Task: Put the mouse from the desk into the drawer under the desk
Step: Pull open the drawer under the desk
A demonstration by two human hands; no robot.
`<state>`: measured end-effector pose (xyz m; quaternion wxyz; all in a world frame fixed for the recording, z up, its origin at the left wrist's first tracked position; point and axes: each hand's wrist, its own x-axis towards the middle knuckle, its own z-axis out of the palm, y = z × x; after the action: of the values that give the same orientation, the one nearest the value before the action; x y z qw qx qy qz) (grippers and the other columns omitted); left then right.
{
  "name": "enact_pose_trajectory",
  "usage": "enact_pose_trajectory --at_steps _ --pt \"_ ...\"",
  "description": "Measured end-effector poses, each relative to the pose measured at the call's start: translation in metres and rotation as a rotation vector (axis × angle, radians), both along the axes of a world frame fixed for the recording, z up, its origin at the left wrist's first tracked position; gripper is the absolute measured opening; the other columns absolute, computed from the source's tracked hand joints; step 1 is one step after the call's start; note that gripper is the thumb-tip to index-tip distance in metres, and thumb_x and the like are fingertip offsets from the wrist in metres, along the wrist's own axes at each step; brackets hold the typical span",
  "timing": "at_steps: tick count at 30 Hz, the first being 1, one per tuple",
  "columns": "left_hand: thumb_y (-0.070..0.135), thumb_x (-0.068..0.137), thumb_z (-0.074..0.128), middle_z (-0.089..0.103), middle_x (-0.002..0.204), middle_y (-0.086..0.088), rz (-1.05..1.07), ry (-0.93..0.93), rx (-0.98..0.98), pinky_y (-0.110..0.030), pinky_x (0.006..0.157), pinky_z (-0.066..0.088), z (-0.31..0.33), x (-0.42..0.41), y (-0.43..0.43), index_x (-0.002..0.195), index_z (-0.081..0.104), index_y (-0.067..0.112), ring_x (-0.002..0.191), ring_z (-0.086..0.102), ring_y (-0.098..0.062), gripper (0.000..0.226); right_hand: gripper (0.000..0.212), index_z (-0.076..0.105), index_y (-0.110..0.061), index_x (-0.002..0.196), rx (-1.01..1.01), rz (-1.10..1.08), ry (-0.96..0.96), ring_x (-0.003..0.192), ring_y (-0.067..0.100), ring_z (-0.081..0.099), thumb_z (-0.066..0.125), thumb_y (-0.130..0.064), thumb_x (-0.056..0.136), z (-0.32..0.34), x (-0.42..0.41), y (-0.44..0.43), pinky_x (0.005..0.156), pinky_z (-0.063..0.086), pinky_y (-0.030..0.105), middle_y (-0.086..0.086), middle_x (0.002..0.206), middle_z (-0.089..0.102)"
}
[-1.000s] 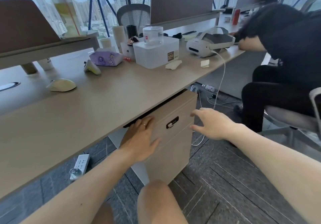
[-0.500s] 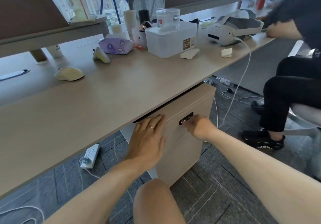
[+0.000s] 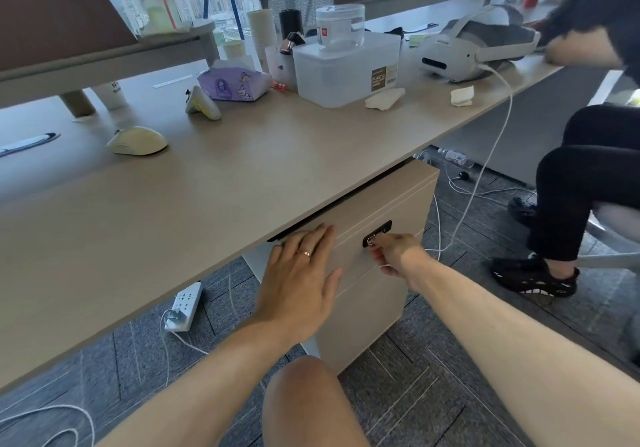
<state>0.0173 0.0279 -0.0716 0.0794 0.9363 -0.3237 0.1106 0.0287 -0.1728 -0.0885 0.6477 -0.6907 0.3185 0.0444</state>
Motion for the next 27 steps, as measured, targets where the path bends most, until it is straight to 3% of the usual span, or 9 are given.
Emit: enact_pose_trajectory --at_steps 8,15,21,27 --pt "0.059 0.099 0.02 0.028 0.163 0.005 0.013 0.039 -0.01 -0.038 0.115 0.022 0.004 -0.002 0.0 0.158 0.022 0.022 0.144 0.022 -0.016 0.07 0.031 0.059 -0.013 0.069 0.029 -0.069 0.019 0.054 0.014 0.047 0.052 -0.017 0.1 -0.005 -0.005 0.001 0.053 0.039 0.025 0.0 0.053 0.058" --pt "0.065 0.097 0.017 0.027 0.163 0.007 0.018 0.087 -0.029 -0.038 0.115 0.02 0.006 -0.002 -0.002 0.157 0.024 0.024 0.144 0.02 -0.015 0.073 0.023 0.066 -0.01 0.082 0.056 -0.076 -0.078 0.059 0.016 0.053 0.054 -0.017 0.099 -0.02 -0.064 -0.024 0.058 0.042 0.028 0.003 0.067 0.062" --pt "0.068 0.094 0.023 0.023 0.165 0.006 0.026 0.147 -0.005 -0.04 0.117 0.019 0.015 -0.005 -0.003 0.158 0.02 0.024 0.145 0.019 -0.018 0.078 0.025 0.068 -0.009 0.081 -0.01 -0.061 -0.085 0.062 0.019 0.054 0.053 -0.018 0.099 -0.016 -0.117 -0.039 0.06 0.043 0.03 0.006 0.069 0.061" --pt "0.076 0.084 0.044 0.009 0.168 0.003 0.083 0.222 0.07 -0.041 0.119 0.011 0.024 -0.016 -0.013 0.16 0.008 0.022 0.15 0.009 -0.019 0.101 0.026 0.069 -0.006 0.085 -0.028 -0.099 -0.076 0.063 0.018 0.054 0.05 -0.018 0.099 -0.014 -0.164 -0.051 0.065 0.044 0.033 0.005 0.069 0.062"
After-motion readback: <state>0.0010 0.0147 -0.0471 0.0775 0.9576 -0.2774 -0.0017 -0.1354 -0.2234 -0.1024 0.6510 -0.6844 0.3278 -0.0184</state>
